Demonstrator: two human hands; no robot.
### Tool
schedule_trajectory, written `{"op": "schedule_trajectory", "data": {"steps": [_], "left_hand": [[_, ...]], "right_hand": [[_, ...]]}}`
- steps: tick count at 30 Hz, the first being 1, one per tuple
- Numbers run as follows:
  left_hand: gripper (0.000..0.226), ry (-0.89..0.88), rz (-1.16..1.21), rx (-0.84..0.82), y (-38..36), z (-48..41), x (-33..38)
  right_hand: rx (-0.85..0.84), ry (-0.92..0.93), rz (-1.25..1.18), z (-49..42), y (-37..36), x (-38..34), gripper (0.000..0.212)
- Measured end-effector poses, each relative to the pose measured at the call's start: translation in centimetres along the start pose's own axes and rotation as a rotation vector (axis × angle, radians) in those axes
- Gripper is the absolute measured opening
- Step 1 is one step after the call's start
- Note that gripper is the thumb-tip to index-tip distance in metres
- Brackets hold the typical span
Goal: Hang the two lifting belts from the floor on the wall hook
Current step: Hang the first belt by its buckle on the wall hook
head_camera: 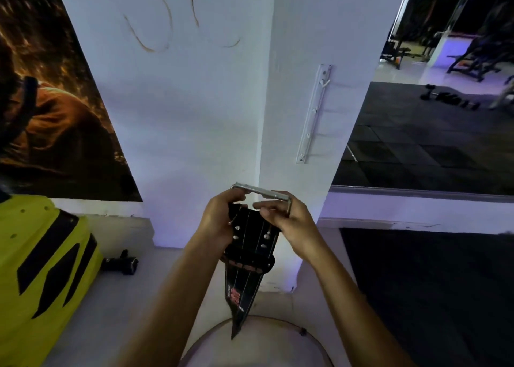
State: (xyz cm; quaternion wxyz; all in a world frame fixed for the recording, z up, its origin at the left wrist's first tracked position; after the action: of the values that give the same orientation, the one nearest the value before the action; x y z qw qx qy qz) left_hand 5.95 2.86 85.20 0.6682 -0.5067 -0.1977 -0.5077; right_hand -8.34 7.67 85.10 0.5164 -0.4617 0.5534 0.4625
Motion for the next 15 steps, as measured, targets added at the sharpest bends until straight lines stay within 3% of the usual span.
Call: {"op": "schedule_trajectory", "data": {"steps": [6, 10, 15], "left_hand": [[0.016, -0.069, -0.065, -0.266, -0.1, -1.5, 0.5], [0.023, -0.024, -0.201, -0.323, 0.6, -2.0, 1.5], [0.011, -0.122, -0.406, -0.436, -1.5, -2.5, 4.7]], "right_hand": [[0.085, 0.037, 0.009, -0.3, 1.5, -0.6, 0.008], [0.047, 0.066, 0.161, -0.7, 2.6, -1.7, 0.015], [0.138, 0.155, 0.212, -2.0, 5.1, -4.2, 0.019]]}}
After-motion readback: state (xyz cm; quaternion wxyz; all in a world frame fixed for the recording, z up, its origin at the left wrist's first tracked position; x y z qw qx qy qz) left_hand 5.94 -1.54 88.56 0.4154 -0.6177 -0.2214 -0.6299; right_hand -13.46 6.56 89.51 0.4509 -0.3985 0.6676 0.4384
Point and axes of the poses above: each hand's wrist, its own z-axis away from the middle knuckle, its own y-axis out of the back of the hand, x = y × z, the point moved 4 cm from there along -z, towards the middle knuckle, and after that the axes turned 5 degrees about z, right-handed, at the moved point
